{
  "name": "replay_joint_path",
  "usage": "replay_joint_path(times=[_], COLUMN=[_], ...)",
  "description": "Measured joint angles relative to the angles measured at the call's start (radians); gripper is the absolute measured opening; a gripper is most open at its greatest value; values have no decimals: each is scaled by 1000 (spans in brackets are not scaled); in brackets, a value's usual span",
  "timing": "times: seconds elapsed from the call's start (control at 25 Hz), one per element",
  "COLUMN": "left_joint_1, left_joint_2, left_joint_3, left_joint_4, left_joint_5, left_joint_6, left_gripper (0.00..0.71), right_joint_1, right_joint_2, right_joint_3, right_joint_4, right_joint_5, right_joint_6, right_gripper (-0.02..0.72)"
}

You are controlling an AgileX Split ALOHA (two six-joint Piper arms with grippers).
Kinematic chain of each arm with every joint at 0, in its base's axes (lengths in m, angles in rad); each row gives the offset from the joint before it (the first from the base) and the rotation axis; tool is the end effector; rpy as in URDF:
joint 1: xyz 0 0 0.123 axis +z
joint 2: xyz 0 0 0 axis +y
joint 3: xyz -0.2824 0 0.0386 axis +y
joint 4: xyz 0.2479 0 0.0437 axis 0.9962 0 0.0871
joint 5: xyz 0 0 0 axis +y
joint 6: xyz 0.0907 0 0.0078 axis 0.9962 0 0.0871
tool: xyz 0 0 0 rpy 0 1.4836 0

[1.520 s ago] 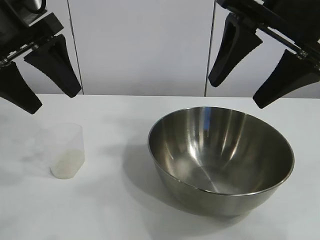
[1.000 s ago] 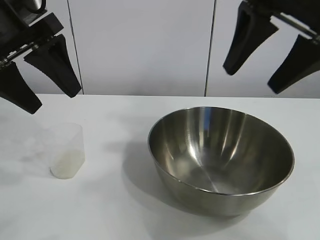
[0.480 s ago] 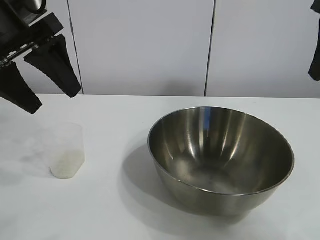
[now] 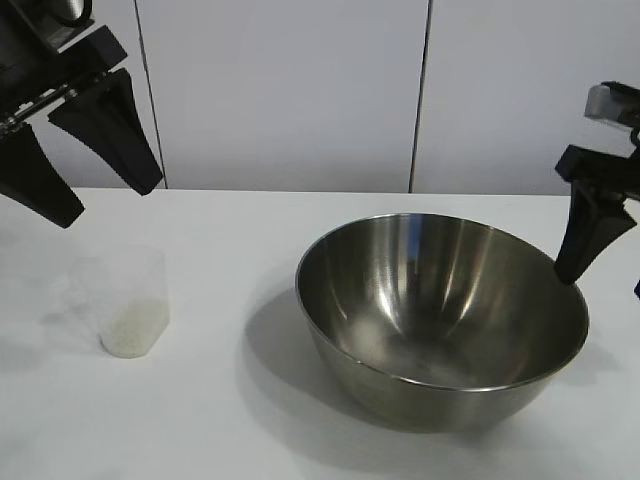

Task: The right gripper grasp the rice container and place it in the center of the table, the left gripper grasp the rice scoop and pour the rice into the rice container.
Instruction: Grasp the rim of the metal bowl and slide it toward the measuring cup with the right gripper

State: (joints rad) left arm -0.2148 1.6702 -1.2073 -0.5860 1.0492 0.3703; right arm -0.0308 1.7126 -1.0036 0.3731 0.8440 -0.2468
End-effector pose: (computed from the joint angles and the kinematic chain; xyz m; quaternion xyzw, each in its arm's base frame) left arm 0.3089 -0.1121 0.2508 0.1554 0.9504 -0.2540 0.0898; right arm 0.3075 0.0154 0.1821 0.0093 0.9881 0.1364 0.0711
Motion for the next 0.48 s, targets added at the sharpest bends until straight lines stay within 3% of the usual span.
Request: replay_joint_path(times=[0.16, 0.2, 0.32, 0.36, 0.48], left_joint_1=[0, 0, 0, 0, 0], left_joint_2=[0, 0, 0, 0, 0], left_joint_3=[0, 0, 0, 0, 0], left_joint_4=[0, 0, 0, 0, 0], left_joint_5=[-1, -1, -2, -2, -2], left_joint_6=[0, 0, 0, 0, 0], left_gripper=[587, 587, 587, 587, 587], right_joint_1=[69, 85, 117, 117, 107], right_joint_2=[56, 72, 93, 91, 73], right_joint_3=[5, 5, 5, 5, -4], right_joint_4=[14, 18, 25, 30, 29], right_joint_5=[-92, -112, -135, -133, -89], right_joint_6=[-6, -6, -6, -8, -14], right_gripper=[484, 439, 146, 88, 27])
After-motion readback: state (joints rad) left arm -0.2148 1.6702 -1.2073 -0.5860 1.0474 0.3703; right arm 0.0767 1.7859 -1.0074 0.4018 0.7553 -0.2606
